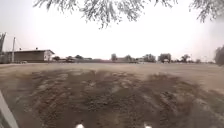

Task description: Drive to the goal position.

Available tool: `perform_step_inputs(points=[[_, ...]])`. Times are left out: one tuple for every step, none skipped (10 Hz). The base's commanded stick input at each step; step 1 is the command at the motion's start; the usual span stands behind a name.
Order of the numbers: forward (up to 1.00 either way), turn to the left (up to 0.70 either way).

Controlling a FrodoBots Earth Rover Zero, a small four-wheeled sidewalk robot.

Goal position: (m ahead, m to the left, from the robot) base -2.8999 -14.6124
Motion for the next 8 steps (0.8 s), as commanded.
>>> perform_step_inputs(points=[[0.0, 0.0], [0.0, 0.0], [0.0, 0.0], [0.0, 0.0], [0.5, 0.0], [0.5, 0.0], [0.5, 0.0], [0.5, 0.0]])
